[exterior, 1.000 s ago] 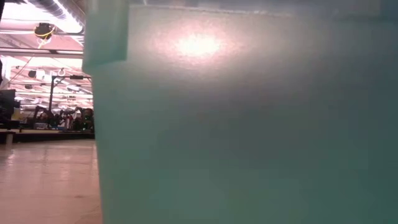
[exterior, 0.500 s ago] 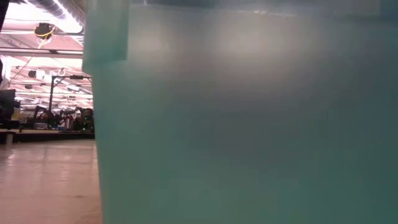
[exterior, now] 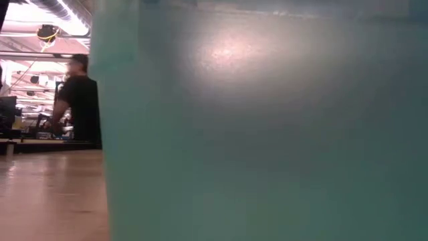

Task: Pick & Place Food Item
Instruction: Put the red popcorn bag into the blue bin

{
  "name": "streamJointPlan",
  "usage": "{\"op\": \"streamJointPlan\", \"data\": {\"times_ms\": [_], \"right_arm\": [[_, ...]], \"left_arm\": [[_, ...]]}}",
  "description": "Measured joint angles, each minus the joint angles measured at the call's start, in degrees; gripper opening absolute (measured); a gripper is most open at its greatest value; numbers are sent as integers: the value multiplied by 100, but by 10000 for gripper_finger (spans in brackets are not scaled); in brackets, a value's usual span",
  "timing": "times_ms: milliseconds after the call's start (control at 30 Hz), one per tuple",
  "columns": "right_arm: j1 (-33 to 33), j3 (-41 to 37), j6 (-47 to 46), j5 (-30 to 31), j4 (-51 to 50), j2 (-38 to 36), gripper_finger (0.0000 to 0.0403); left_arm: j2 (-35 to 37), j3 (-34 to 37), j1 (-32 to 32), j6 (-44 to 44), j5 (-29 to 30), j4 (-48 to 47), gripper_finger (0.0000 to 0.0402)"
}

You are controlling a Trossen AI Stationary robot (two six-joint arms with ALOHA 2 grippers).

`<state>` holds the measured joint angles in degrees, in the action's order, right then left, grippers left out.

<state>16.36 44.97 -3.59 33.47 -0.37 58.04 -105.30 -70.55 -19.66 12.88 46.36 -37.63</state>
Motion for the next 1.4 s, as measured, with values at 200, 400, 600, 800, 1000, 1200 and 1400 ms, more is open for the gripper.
{"op": "streamJointPlan", "data": {"times_ms": [200,400,600,800,1000,1200,1400], "right_arm": [[0,0,-3,13,-6,0,212],[0,0,-5,12,-4,0,212],[0,0,-7,11,-4,0,212],[-1,0,-7,11,-4,0,212],[0,0,-3,11,-4,0,212],[-2,0,59,11,-5,0,212],[-2,0,65,11,-6,0,212]], "left_arm": [[1,527,-12,267,-179,192,224],[3,1099,85,793,-714,1442,224],[-40,1205,261,1640,-1160,2159,229],[-309,1198,526,2163,-1513,2474,232],[-513,1194,657,2688,-1609,3249,225],[-517,1194,684,2792,-2080,3412,223],[-629,1196,781,2784,-2295,3653,223]]}}
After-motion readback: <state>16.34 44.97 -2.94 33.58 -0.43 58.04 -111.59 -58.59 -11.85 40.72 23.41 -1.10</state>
